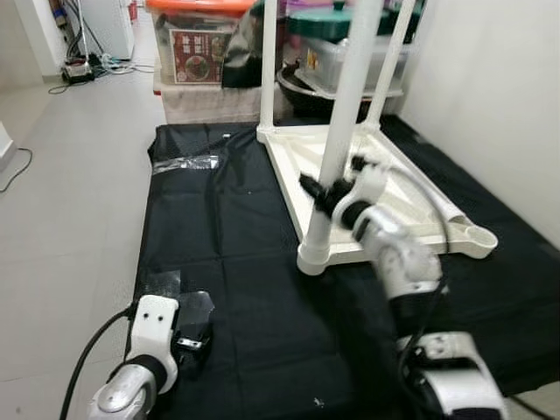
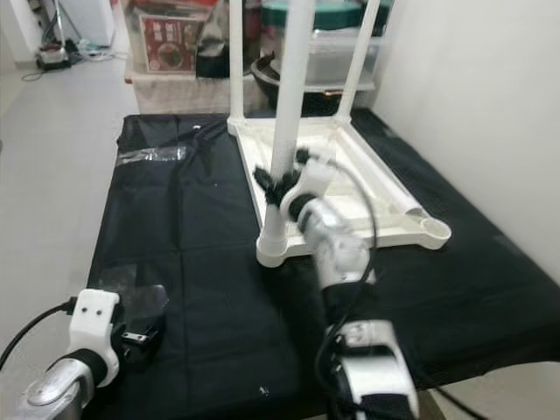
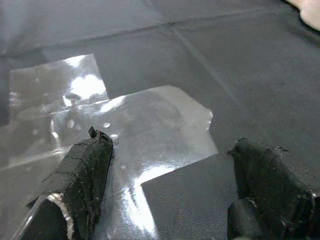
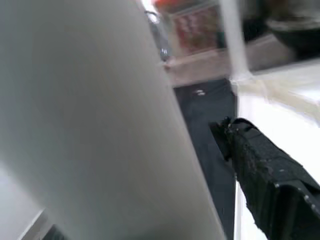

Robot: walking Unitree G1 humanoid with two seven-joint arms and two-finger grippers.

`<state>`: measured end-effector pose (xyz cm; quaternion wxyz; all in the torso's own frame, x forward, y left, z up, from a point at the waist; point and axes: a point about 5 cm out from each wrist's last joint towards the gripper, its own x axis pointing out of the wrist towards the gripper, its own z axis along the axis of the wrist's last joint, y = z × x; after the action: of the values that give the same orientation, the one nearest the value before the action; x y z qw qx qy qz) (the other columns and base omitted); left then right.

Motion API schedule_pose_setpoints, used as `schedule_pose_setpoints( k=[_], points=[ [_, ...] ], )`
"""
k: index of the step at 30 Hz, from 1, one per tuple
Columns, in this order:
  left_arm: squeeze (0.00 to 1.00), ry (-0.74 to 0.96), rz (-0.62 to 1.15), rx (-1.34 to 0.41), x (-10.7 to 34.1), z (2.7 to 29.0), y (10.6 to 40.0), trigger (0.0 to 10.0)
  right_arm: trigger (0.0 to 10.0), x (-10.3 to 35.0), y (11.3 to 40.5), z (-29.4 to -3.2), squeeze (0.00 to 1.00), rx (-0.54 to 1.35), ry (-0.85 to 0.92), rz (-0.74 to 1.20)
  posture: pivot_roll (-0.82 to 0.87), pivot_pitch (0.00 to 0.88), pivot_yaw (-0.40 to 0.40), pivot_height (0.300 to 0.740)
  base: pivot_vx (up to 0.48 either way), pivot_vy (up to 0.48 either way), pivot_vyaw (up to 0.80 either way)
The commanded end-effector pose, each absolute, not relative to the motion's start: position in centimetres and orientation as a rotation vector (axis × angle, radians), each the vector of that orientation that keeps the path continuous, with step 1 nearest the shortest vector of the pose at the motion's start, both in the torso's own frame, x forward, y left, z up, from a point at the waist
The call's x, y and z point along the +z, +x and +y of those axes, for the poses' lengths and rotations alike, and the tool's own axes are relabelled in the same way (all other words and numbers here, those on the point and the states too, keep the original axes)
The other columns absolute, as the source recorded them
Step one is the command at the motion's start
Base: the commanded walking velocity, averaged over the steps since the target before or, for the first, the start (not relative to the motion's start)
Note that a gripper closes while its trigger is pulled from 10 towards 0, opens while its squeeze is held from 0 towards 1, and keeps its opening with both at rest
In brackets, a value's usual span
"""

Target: Building children table

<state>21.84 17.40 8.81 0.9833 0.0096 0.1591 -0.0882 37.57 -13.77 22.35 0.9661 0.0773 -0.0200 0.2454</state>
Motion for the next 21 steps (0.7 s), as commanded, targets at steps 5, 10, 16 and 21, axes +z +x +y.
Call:
schedule_pose_setpoints(
  k=[5, 10, 16, 21],
  points=[
    [0.00, 0.029, 0.342, -0.196, 8.3, 17.3, 22.0, 10.0, 10.0, 20.0, 37.1, -14.3, 0.00, 0.828, 0.006, 0.007, 0.14, 0.000, -0.086, 0.740, 0.000, 0.000, 0.00],
    [0.00, 0.031, 0.340, -0.196, 8.4, 17.3, 21.9, 10.0, 10.0, 18.7, 37.2, -13.7, 0.00, 0.906, -0.061, 0.044, 0.15, 0.000, -0.091, 0.740, 0.000, 0.000, 0.00],
    [0.00, 0.037, 0.350, -0.197, 8.2, 17.7, 21.3, 10.0, 0.0, 19.3, 37.9, -14.1, 0.00, 0.899, -0.052, 0.038, 0.16, 0.000, -0.097, 0.740, 0.000, 0.000, 0.00],
    [0.00, 0.037, 0.351, -0.197, 8.2, 17.7, 21.3, 10.0, 0.0, 19.8, 39.0, -15.2, 0.00, 0.741, -0.015, 0.015, 0.16, 0.000, -0.097, 0.740, 0.000, 0.000, 0.00]
  ],
)
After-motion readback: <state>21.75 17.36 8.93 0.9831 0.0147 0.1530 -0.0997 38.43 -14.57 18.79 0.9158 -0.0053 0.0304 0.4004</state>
